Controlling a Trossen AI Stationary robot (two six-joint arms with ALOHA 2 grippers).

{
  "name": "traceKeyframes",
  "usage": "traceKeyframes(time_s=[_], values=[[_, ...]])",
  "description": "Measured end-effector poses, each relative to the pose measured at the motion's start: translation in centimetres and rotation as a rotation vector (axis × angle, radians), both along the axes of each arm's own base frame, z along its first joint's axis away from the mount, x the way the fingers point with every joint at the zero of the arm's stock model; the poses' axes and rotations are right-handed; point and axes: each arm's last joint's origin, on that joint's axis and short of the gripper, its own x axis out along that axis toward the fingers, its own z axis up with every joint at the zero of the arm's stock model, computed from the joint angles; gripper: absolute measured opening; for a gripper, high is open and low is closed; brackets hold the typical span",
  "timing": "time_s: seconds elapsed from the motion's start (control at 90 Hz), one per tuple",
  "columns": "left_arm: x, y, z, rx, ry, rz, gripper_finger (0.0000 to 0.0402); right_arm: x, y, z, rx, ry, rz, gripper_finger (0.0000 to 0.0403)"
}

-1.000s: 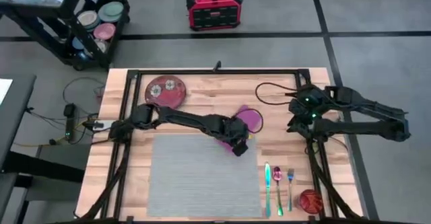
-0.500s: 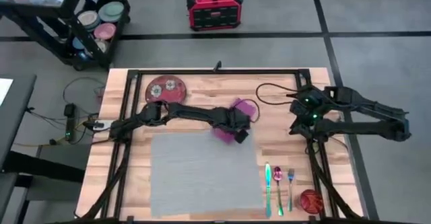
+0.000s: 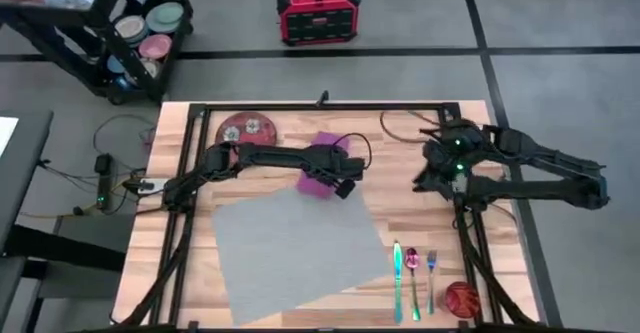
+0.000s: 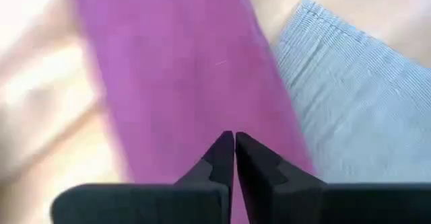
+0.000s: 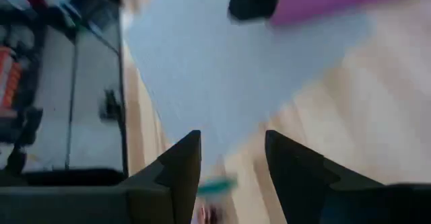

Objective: Set table place
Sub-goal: Put the pink table napkin on the gray table mat

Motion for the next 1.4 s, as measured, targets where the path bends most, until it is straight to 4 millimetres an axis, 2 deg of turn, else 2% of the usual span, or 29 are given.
traceKeyframes(time_s=[0.056,0.111,0.178,0.244,0.367,0.489,0.578,0.7,0.833,1.078,1.244,1.4], values=[[-1.7,-0.5,3.0,0.043,-0.017,0.021,0.0,1.0,-0.5,-0.2,-0.023,-0.001,-0.034,0.0152],[-3.4,-1.3,5.2,0.079,-0.019,0.021,0.0,2.2,-1.2,-0.5,-0.047,0.004,-0.097,0.0152],[-5.1,-2.8,7.0,0.101,-0.037,-0.005,0.0,3.8,-2.1,-0.8,-0.07,-0.013,-0.176,0.0152],[-6.5,-4.6,7.8,0.107,-0.038,-0.042,0.0,5.5,-3.0,-0.9,-0.064,-0.072,-0.229,0.0152],[-8.7,-7.4,7.2,0.117,0.051,-0.115,0.0,8.3,-4.7,-1.9,0.012,-0.112,-0.316,0.0152],[-11.2,-10.1,5.6,0.141,0.169,-0.149,0.0,10.4,-5.4,-5.2,0.095,0.051,-0.358,0.0136],[-12.9,-11.9,4.8,0.144,0.202,-0.185,0.0,12.1,-4.4,-7.4,0.115,0.13,-0.309,0.01],[-15.1,-13.6,4.2,0.156,0.177,-0.188,0.0,14.5,-2.4,-9.4,0.129,0.143,-0.228,0.0021],[-17.2,-14.6,3.9,0.161,0.151,-0.173,0.0,16.2,-0.7,-11.1,0.184,0.154,-0.22,0.0007],[-19.2,-15.3,4.0,0.163,0.119,-0.18,0.0,16.7,1.0,-14.7,0.145,0.331,-0.249,0.0],[-19.5,-15.6,3.6,0.167,0.123,-0.188,0.0,15.6,2.2,-16.5,-0.015,0.513,-0.277,0.0],[-19.7,-15.6,3.3,0.173,0.128,-0.179,0.0,15.5,3.7,-17.7,-0.083,0.581,-0.23,0.0]])
